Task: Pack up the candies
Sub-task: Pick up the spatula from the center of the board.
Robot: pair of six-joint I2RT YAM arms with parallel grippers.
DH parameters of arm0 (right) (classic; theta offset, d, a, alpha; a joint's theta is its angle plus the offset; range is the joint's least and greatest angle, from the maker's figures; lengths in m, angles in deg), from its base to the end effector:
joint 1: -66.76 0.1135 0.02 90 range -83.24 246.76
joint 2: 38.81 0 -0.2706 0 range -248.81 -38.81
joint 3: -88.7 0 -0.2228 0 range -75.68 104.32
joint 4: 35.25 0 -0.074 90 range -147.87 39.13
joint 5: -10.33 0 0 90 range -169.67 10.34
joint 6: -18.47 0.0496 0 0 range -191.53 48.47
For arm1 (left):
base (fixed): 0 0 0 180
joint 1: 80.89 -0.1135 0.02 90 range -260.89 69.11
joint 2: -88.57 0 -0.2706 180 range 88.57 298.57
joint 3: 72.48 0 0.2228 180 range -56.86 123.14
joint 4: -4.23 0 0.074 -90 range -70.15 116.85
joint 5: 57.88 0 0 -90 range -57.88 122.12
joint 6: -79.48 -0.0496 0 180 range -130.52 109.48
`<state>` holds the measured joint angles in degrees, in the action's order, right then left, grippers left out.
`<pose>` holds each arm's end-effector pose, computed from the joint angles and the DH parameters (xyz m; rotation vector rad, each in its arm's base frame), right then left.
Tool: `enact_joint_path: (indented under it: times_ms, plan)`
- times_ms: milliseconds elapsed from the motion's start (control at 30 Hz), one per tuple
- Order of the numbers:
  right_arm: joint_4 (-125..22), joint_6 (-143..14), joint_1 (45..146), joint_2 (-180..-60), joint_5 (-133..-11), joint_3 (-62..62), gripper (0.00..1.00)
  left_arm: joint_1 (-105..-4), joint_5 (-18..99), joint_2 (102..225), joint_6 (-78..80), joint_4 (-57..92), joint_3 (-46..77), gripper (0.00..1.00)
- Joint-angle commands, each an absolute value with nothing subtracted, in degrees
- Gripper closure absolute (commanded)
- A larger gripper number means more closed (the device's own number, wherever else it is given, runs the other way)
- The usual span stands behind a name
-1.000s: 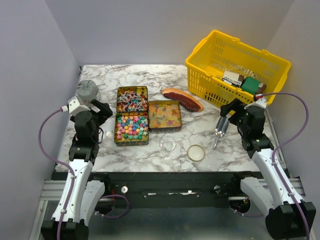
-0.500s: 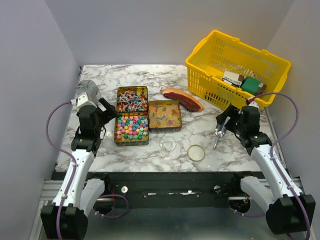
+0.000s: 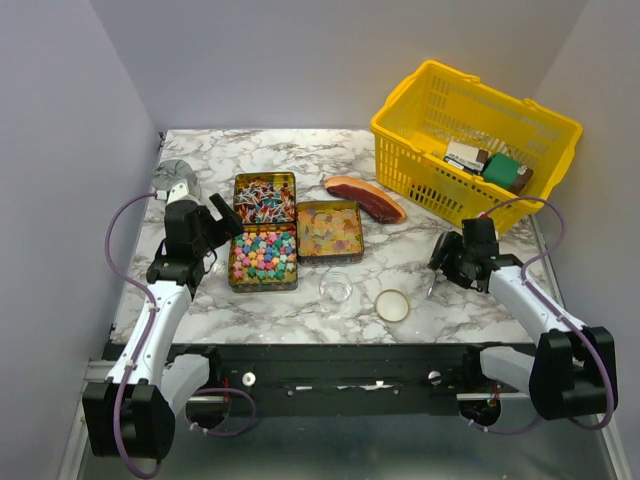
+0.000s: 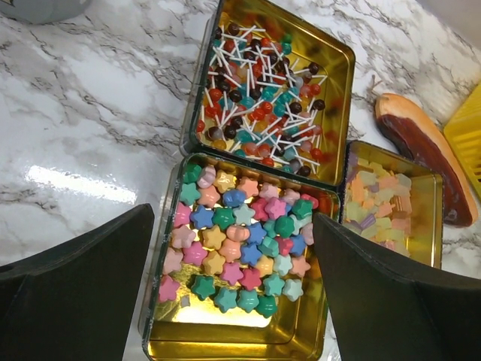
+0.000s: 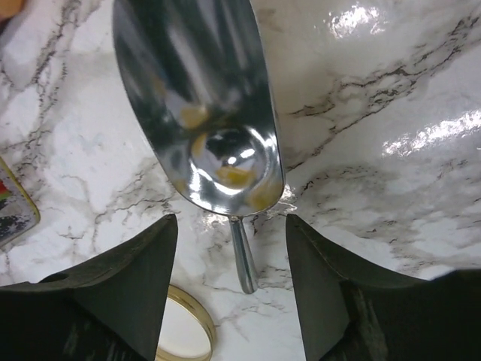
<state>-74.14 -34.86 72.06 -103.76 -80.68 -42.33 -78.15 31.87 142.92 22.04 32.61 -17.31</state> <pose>0.1900 0.0167 0.1962 0.6962 2.4531 0.2681 0.1944 -0.0091 0.2794 -0.5361 2.0026 -0.3767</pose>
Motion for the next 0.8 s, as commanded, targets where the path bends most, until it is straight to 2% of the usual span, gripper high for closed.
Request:
enact_joint_path:
  times_ms: [0, 167, 333, 500, 533, 567, 667, 767]
  plan:
    - [-74.51, -33.55, 72.64, -106.04, -81.34, -43.33, 0.33, -77.9, 36.52, 142.89, 21.83, 30.93, -16.95, 0.01]
    - [-73.11, -34.61, 72.91, -109.29, -80.72, -43.51, 0.36, -77.9, 38.89, 142.8, 20.86, 30.67, -16.87, 0.01]
    - [-71.61, -36.02, 73.52, -112.81, -80.02, -42.81, 0.51, -77.9, 41.97, 143.76, 19.46, 30.49, -16.25, 0.01]
    - [-71.26, -36.54, 73.96, -114.74, -78.17, -41.67, 0.53, -77.9, 40.3, 149.29, 19.19, 35.84, -10.82, 0.01]
    - [-71.17, -36.72, 74.31, -115.01, -78.08, -41.23, 0.6, -77.9, 40.04, 150.0, 19.37, 36.55, -10.11, 0.01]
    - [-71.17, -36.9, 74.49, -115.18, -78.0, -40.96, 0.78, -77.9, 39.77, 151.4, 19.89, 37.68, -9.4, 0.01]
    - [-71.17, -37.51, 75.37, -114.57, -77.64, -40.35, 0.99, -77.9, 39.33, 152.55, 21.3, 37.79, -8.34, 0.01]
    - [-71.26, -38.74, 76.95, -112.38, -75.98, -39.65, 0.99, -77.9, 40.99, 152.56, 21.48, 37.26, -7.99, 0.01]
